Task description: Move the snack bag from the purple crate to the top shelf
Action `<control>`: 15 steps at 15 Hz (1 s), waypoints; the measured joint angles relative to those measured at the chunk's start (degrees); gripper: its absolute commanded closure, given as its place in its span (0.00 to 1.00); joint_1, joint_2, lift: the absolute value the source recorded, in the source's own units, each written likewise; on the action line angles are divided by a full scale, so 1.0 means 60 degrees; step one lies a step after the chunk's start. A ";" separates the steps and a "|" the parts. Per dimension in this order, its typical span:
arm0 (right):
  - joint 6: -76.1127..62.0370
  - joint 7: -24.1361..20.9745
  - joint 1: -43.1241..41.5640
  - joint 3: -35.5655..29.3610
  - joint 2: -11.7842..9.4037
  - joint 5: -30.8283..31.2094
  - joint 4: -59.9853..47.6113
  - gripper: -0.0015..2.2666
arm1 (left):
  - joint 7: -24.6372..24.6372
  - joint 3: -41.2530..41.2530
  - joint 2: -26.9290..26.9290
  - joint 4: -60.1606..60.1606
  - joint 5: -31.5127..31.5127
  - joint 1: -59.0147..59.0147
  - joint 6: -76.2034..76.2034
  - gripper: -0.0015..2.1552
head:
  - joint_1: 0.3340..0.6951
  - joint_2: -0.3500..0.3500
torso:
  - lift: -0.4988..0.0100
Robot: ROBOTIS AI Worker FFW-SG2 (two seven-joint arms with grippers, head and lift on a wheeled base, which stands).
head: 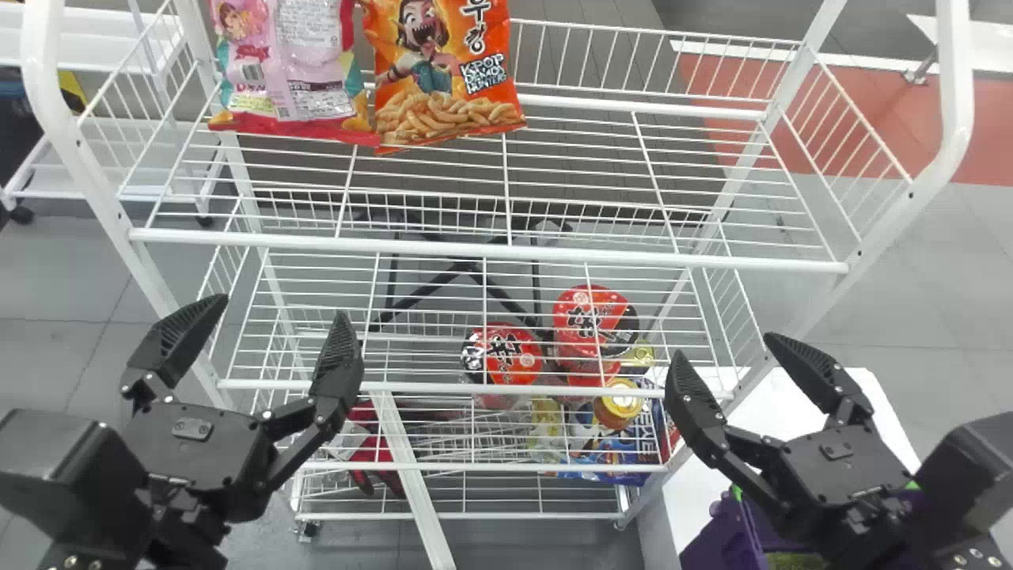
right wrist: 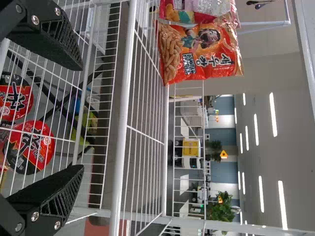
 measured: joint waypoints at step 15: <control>-0.0192 0.0015 -0.0051 0.0003 0.0012 -0.0015 0.0170 0.05 | -0.0234 0.0015 0.0001 0.0044 -0.0026 -0.0032 0.0250 0.03 | 1.00 0.31 | 0.51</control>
